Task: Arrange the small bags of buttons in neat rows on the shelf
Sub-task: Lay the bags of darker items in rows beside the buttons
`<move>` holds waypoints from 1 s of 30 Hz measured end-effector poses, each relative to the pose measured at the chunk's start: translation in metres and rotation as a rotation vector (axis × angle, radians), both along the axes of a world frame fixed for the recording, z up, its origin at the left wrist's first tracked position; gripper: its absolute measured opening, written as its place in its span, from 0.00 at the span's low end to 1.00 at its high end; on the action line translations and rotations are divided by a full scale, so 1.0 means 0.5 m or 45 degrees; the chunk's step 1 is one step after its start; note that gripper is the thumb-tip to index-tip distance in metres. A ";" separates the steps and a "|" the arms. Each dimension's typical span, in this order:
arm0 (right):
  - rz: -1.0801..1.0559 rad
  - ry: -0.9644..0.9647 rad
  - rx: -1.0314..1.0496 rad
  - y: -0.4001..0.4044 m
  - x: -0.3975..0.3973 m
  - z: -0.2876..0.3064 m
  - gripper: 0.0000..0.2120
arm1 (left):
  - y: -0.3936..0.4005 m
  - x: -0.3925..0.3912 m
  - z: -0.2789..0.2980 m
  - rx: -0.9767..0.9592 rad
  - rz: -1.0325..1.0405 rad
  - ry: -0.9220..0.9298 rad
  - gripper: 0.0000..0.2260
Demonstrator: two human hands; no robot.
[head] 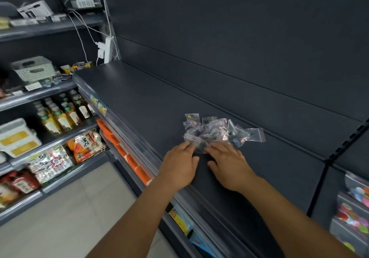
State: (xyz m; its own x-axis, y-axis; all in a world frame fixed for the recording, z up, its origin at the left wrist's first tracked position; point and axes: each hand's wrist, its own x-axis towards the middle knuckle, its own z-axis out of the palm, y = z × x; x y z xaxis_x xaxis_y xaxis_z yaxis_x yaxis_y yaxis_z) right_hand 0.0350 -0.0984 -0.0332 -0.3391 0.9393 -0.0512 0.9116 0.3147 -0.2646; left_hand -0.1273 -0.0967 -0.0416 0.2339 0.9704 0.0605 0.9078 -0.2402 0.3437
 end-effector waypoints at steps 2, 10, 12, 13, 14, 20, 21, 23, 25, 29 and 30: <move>-0.010 0.048 0.027 -0.022 0.012 -0.003 0.18 | -0.012 -0.005 0.003 0.042 -0.087 -0.072 0.16; -0.575 0.341 0.197 -0.042 -0.016 0.011 0.14 | -0.018 -0.016 0.005 0.011 0.076 -0.372 0.17; -0.642 0.291 0.149 -0.031 -0.030 0.008 0.20 | -0.005 -0.013 0.002 -0.024 0.076 -0.233 0.23; -0.669 0.257 0.137 -0.027 -0.035 0.005 0.19 | 0.000 -0.011 0.000 -0.023 0.066 -0.174 0.22; -0.695 0.236 0.138 -0.025 -0.040 0.002 0.16 | 0.003 -0.010 -0.001 -0.015 0.060 -0.154 0.20; -0.813 0.509 0.199 -0.045 -0.053 0.010 0.01 | 0.005 -0.021 0.008 -0.128 0.053 -0.598 0.06; -0.878 0.644 0.175 -0.050 -0.051 0.016 0.03 | 0.004 -0.022 0.014 -0.186 0.063 -0.698 0.05; -1.013 1.050 0.084 -0.064 -0.046 0.030 0.07 | 0.000 -0.019 0.029 -0.317 0.062 -0.951 0.06; -1.061 1.495 0.016 -0.083 -0.046 0.050 0.10 | -0.011 -0.005 0.048 -0.464 0.031 -1.205 0.06; -1.053 1.721 -0.002 -0.129 -0.034 0.081 0.13 | -0.035 0.044 0.079 -0.647 -0.059 -1.421 0.03; -1.057 1.720 -0.007 -0.143 -0.028 0.085 0.13 | -0.041 0.059 0.086 -0.676 -0.087 -1.450 0.03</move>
State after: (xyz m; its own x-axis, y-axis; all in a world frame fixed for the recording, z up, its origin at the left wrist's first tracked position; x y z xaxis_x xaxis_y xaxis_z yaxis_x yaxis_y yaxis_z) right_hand 0.0211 -0.1698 0.0094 0.4503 0.8796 -0.1534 -0.0755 -0.1337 -0.9881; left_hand -0.0980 -0.1174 0.0016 0.3562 0.9250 -0.1325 0.0245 0.1325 0.9909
